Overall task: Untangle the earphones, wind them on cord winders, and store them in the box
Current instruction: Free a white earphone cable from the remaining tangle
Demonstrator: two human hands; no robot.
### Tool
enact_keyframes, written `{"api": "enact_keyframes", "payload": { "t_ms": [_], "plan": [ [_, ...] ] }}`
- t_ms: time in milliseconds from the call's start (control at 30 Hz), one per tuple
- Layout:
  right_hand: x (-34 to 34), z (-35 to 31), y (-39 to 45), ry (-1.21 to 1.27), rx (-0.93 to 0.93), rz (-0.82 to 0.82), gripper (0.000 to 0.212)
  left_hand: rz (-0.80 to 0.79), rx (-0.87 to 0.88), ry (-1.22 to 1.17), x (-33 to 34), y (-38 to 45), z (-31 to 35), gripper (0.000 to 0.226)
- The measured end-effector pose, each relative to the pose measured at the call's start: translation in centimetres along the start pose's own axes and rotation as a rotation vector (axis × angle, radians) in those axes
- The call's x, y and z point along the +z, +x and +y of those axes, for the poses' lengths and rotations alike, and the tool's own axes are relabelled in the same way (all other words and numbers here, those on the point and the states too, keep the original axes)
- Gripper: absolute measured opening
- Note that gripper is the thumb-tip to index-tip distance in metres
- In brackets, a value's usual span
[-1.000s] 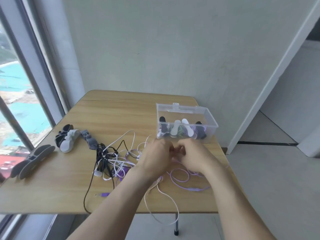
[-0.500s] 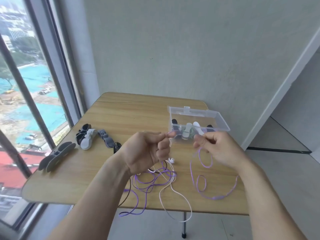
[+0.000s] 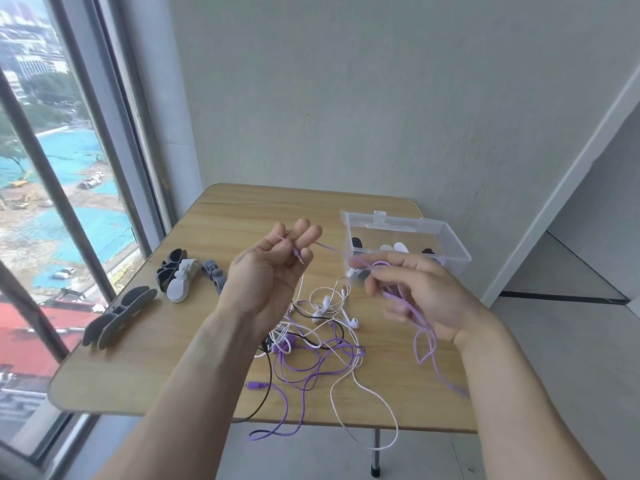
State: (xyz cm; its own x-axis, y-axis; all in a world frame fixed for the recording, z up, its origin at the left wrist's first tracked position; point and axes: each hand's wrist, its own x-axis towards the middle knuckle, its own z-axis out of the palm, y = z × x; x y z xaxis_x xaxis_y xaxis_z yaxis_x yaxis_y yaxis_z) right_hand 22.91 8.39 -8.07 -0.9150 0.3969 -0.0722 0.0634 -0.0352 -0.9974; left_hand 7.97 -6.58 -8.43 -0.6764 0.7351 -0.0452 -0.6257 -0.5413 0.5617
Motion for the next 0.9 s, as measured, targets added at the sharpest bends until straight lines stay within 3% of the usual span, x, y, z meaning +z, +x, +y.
{"api": "enact_keyframes", "payload": {
  "t_ms": [100,267,367,433,600,733,800,900],
  "plan": [
    [0.7,-0.4,0.0,-0.162,0.089,-0.113,0.025,0.105,0.079,-0.071,-0.3,0.1,0.4,0.027],
    [1.9,-0.1,0.1,-0.344,0.168,-0.173,0.034,0.095,0.102,-0.005,-0.4,-0.3,0.6,0.027],
    [2.4,-0.2,-0.1,-0.392,0.172,-0.253,0.033,0.085,0.149,0.137,-0.3,-0.2,1.0,0.022],
    [2.5,-0.5,-0.1,-0.403,0.145,-0.313,0.031,0.073,0.240,0.372,-0.3,-0.3,1.0,0.017],
    [2.7,-0.8,0.0,-0.292,0.108,-0.442,0.026,-0.035,0.312,0.721,-0.4,-0.6,0.6,0.006],
    [2.1,-0.5,0.3,-0.137,0.083,-0.465,0.033,-0.101,0.369,1.072,-1.2,-0.3,0.1,0.022],
    [1.7,-0.4,0.5,-0.026,0.049,-0.434,0.044,-0.138,0.349,1.204,-1.3,-0.4,0.0,0.025],
    [1.3,-0.3,0.7,0.100,-0.045,-0.278,0.046,-0.232,0.183,1.219,-1.3,-0.8,0.2,0.022]
  ]
}}
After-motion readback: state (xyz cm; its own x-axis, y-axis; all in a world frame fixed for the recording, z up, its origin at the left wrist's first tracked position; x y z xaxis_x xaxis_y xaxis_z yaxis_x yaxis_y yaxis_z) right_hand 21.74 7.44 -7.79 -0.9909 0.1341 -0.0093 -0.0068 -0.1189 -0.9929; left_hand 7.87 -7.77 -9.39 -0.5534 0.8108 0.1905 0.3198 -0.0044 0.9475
